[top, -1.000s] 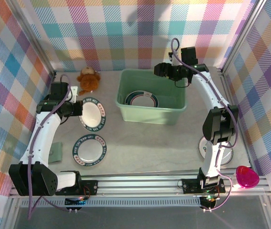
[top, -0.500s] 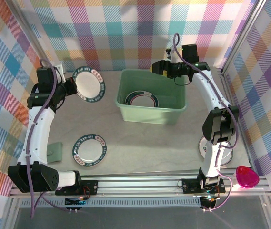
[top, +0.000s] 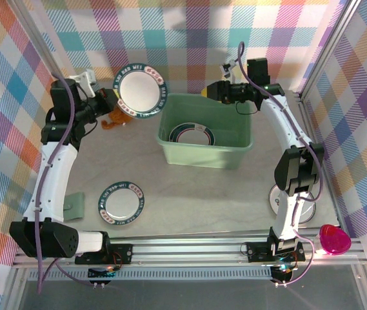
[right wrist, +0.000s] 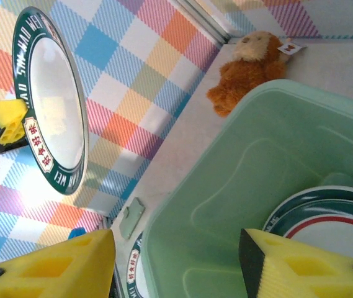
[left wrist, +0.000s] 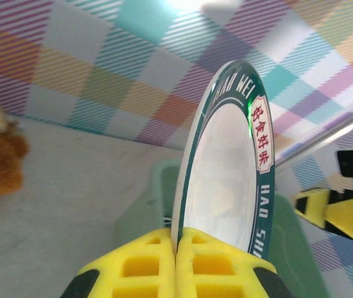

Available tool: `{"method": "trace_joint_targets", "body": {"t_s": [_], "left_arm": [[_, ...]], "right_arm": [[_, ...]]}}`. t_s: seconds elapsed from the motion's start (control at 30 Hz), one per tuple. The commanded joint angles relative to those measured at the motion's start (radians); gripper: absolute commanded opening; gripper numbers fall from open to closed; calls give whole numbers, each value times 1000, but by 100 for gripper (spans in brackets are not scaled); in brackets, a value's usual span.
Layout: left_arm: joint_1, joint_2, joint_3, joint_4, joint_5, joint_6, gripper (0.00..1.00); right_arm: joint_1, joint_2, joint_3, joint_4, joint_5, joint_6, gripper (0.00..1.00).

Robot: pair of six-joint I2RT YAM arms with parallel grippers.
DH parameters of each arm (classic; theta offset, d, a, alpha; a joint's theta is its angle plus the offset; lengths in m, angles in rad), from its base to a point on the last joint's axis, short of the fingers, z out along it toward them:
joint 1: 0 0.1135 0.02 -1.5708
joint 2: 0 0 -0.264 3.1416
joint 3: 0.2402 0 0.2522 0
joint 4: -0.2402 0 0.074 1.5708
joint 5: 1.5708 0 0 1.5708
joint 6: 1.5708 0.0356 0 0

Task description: Place the plates into the plastic bin on the countertop

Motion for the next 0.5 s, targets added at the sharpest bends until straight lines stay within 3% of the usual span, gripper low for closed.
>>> {"method": "trace_joint_targets", "body": {"t_s": [0.0,0.47], "left_arm": [[-34,7,29,98,68,-61,0],[-156,62,12,254,96,-103,0]], "right_arm": [[1,-89,-29,88,-89,-25,55],[36,-133,-79,105,-47,-3,54]]}}
